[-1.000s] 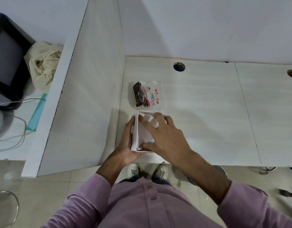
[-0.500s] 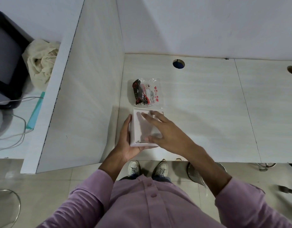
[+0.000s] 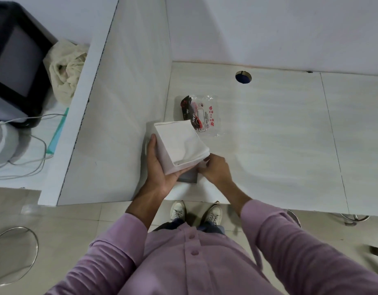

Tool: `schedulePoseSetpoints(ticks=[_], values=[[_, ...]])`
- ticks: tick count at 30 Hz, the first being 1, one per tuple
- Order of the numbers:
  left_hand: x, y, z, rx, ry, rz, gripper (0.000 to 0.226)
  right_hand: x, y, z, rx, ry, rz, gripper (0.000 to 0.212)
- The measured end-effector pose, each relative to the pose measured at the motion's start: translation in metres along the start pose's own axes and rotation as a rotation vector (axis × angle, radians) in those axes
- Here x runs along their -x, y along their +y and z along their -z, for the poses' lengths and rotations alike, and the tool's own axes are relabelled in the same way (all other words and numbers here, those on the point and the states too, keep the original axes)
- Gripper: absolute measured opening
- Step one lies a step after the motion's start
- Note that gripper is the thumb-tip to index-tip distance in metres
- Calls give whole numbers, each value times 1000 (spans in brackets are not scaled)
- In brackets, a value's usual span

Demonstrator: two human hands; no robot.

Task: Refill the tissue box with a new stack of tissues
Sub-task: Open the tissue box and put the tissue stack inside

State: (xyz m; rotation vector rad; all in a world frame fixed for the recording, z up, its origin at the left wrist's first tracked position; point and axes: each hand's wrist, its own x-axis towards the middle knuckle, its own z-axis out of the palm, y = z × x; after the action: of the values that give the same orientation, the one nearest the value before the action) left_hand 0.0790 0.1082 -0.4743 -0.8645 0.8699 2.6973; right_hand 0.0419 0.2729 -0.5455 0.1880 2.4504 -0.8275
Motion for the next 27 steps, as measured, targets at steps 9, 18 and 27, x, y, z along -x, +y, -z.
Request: schedulePoseSetpoints(ticks=[9, 18, 27], values=[[12, -1, 8, 15, 6, 13, 64, -17, -4, -9, -139, 101, -99, 18], [7, -8, 8, -13, -44, 108, 55, 41, -6, 91, -483, 658, 279, 18], [9, -9, -13, -59, -113, 219, 77, 88, -7, 65, 245, 708, 1160, 23]])
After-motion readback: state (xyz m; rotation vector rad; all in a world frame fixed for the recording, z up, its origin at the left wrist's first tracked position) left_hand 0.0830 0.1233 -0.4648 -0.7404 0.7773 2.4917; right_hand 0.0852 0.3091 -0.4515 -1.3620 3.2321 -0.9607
